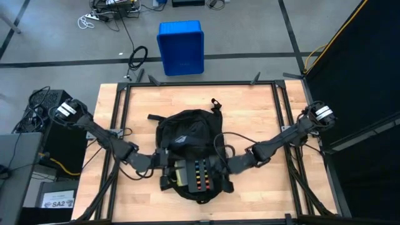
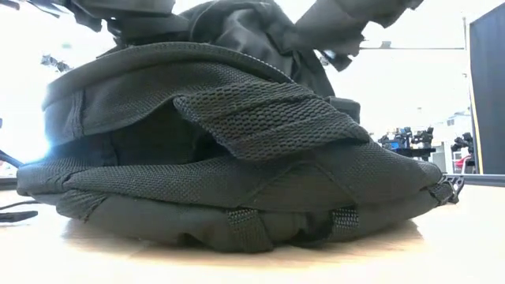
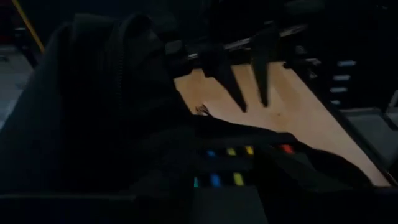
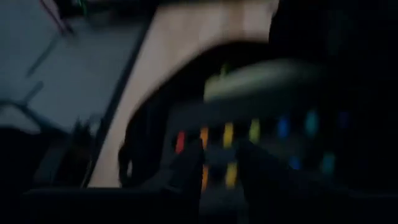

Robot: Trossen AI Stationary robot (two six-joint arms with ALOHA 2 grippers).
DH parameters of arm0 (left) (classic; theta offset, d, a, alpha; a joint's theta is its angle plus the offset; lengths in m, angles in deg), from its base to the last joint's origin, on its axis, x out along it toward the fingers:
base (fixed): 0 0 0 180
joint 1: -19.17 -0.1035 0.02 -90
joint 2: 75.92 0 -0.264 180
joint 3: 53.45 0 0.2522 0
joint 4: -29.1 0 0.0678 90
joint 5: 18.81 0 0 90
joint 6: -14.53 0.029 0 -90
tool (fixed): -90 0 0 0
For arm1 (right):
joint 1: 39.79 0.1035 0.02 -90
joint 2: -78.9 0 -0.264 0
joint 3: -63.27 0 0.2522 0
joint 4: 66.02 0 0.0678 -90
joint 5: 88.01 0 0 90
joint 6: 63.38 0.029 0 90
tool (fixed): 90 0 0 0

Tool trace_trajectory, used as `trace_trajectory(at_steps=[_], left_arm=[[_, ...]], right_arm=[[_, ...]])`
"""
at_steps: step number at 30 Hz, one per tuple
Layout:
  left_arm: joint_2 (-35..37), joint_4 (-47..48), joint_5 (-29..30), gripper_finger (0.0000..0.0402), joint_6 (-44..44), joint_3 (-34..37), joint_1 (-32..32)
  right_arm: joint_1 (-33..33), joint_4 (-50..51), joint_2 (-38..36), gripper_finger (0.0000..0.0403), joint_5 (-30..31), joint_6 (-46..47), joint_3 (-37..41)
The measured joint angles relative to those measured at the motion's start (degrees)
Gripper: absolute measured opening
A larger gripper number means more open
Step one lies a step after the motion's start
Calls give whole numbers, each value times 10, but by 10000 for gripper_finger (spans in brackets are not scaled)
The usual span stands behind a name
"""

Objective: Unpack backpack
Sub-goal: Open the black backpack

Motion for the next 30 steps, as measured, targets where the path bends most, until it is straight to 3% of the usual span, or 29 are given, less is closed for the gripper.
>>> trace_trajectory(at_steps=[7,17,23,30], left_arm=[[0,-11,-4,145,3,0,-26],[34,-39,-13,152,118,-16,-21],[62,52,-12,185,189,-75,-14],[36,97,-12,239,170,-106,18]], right_arm=[[-89,-159,0,79,1,-68,0],[-243,-21,0,73,23,13,0],[-263,-9,0,71,-2,22,0],[-267,-4,0,75,-4,22,0]])
